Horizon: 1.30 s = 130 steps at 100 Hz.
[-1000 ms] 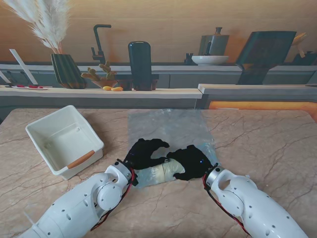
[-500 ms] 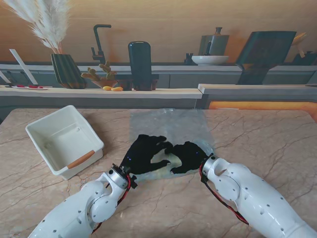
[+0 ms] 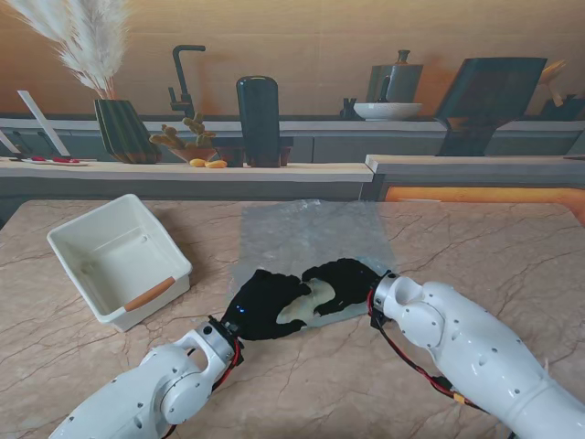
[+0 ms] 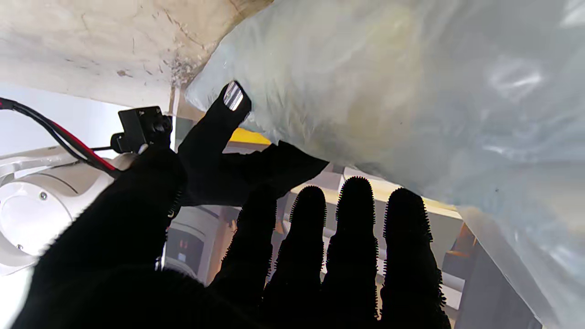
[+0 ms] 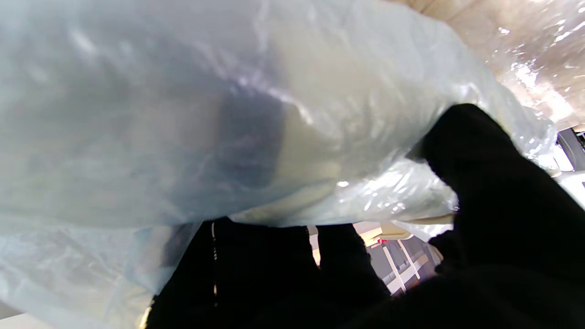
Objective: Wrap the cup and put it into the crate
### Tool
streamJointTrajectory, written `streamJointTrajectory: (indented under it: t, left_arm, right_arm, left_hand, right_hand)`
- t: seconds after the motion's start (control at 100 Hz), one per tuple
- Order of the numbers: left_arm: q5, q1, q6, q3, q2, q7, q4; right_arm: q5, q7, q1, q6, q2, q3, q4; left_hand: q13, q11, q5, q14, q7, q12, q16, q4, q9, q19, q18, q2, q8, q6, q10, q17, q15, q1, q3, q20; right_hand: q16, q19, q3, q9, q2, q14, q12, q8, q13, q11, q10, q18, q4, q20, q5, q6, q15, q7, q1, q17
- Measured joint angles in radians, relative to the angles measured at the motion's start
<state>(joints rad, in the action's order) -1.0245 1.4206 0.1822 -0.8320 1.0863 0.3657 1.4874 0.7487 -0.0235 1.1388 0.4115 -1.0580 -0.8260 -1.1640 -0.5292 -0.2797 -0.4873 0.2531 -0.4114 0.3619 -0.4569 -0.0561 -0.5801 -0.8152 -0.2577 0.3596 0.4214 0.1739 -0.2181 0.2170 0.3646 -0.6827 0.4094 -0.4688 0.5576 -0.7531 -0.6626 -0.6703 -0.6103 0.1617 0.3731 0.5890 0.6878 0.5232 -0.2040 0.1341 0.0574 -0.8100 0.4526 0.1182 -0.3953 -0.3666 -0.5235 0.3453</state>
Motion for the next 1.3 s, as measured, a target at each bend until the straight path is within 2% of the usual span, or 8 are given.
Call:
streamJointTrajectory:
  t: [0.11, 0.3, 0.53, 0.75, 0.93, 1.06, 1.19, 1.3]
  left_arm:
    - [-0.050, -0.017, -0.046, 0.027, -0.005, -0.001, -0.012]
    - [-0.064, -0.051, -0.067, 0.054, -0.014, -0.051, -0.026]
    - [-0.029, -0.098, -0.120, 0.093, 0.001, -0.004, -0.082]
    - [0.050, -0.125, -0.122, 0.082, 0.022, -0.031, -0.115]
    - [0.208, -0.144, -0.108, 0.066, 0.039, -0.089, -0.146]
    - [0.249, -0.165, -0.071, 0.065, 0.047, -0.109, -0.174]
    - [0.350, -0.188, -0.019, 0.065, 0.054, -0.141, -0.208]
    - [0.376, -0.199, -0.015, 0.065, 0.057, -0.175, -0.214]
  right_arm:
    - [-0.010, -0.015, -0.008, 0.005, -0.001, 0.002, 0.006]
    - [-0.029, -0.039, -0.011, 0.006, -0.003, -0.003, 0.008]
    - [-0.042, -0.053, 0.005, 0.045, -0.008, -0.041, 0.016]
    - [-0.006, -0.022, 0.105, 0.059, -0.011, -0.175, -0.035]
    - [-0.016, 0.129, 0.195, 0.096, -0.022, -0.274, -0.083]
    - [0.150, 0.355, 0.245, 0.099, -0.033, -0.319, -0.119]
    - [0.188, 0.451, 0.274, 0.101, -0.035, -0.325, -0.157]
    - [0.301, 0.516, 0.290, 0.081, -0.031, -0.316, -0.191]
  left_hand:
    - [-0.037, 0.000, 0.011, -0.002, 0.003, -0.003, 0.000, 0.000, 0.000, -0.031, 0.000, 0.012, -0.007, -0.005, 0.000, 0.026, 0.015, 0.019, 0.011, 0.000]
    - [-0.031, -0.007, 0.023, -0.028, -0.011, -0.015, 0.015, 0.000, -0.013, -0.077, 0.002, 0.034, 0.021, -0.123, 0.014, 0.055, 0.006, 0.023, 0.058, 0.010]
    - [-0.137, -0.003, -0.042, -0.096, -0.110, -0.009, 0.017, 0.000, -0.119, -0.191, 0.034, 0.077, 0.064, -0.140, 0.099, 0.168, 0.064, 0.051, 0.154, -0.001]
    - [-0.224, -0.039, -0.061, -0.089, -0.186, -0.009, 0.031, 0.000, -0.200, -0.251, 0.034, 0.087, 0.093, -0.141, 0.099, 0.240, 0.143, 0.051, 0.202, -0.003]
    - [-0.248, -0.066, -0.061, -0.069, -0.198, -0.008, 0.030, 0.003, -0.223, -0.262, 0.034, 0.086, 0.105, -0.107, 0.073, 0.254, 0.204, 0.063, 0.227, -0.004]
    - [-0.257, -0.080, -0.061, -0.031, -0.215, -0.007, 0.015, -0.014, -0.232, -0.261, 0.034, 0.085, 0.105, -0.077, 0.042, 0.238, 0.219, 0.045, 0.227, -0.004]
    - [-0.248, -0.080, -0.061, -0.001, -0.221, -0.007, 0.012, -0.015, -0.229, -0.241, 0.034, 0.085, 0.101, -0.071, 0.030, 0.214, 0.227, 0.024, 0.209, -0.001]
    - [-0.248, -0.082, -0.059, 0.006, -0.221, 0.004, 0.011, -0.035, -0.221, -0.231, 0.034, 0.083, 0.101, -0.071, 0.028, 0.207, 0.220, 0.005, 0.189, 0.000]
  right_hand:
    - [0.000, 0.006, 0.000, 0.000, 0.000, -0.001, 0.000, 0.000, 0.000, 0.000, 0.001, -0.001, 0.000, 0.001, -0.001, 0.000, 0.000, 0.000, 0.000, -0.002]
    - [0.000, 0.023, 0.000, 0.001, -0.001, -0.003, 0.000, -0.006, 0.000, -0.014, 0.003, -0.002, 0.012, 0.001, -0.005, 0.000, 0.011, 0.000, -0.007, -0.013]
    - [-0.005, 0.090, -0.013, 0.008, 0.012, -0.030, 0.000, -0.030, 0.000, -0.038, 0.016, -0.002, 0.006, 0.006, -0.010, -0.001, 0.019, -0.001, 0.000, -0.053]
    - [-0.046, 0.249, -0.027, 0.090, 0.011, -0.040, -0.018, -0.029, -0.072, -0.140, 0.026, 0.048, -0.003, 0.067, -0.024, -0.154, 0.119, -0.015, 0.076, -0.159]
    - [-0.063, 0.277, -0.015, 0.141, 0.011, -0.035, -0.030, -0.026, -0.113, -0.179, 0.026, 0.076, -0.003, 0.072, -0.037, -0.174, 0.168, -0.035, 0.108, -0.194]
    - [-0.072, 0.284, -0.014, 0.151, 0.011, -0.030, -0.030, -0.026, -0.119, -0.190, 0.026, 0.079, -0.003, 0.072, -0.037, -0.174, 0.178, -0.043, 0.114, -0.198]
    - [-0.073, 0.285, -0.004, 0.151, 0.011, -0.030, -0.030, -0.026, -0.119, -0.190, 0.026, 0.080, -0.003, 0.073, -0.037, -0.174, 0.179, -0.045, 0.114, -0.198]
    - [-0.073, 0.285, -0.004, 0.151, 0.011, -0.030, -0.030, -0.025, -0.118, -0.185, 0.026, 0.080, -0.003, 0.077, -0.036, -0.174, 0.179, -0.056, 0.114, -0.178]
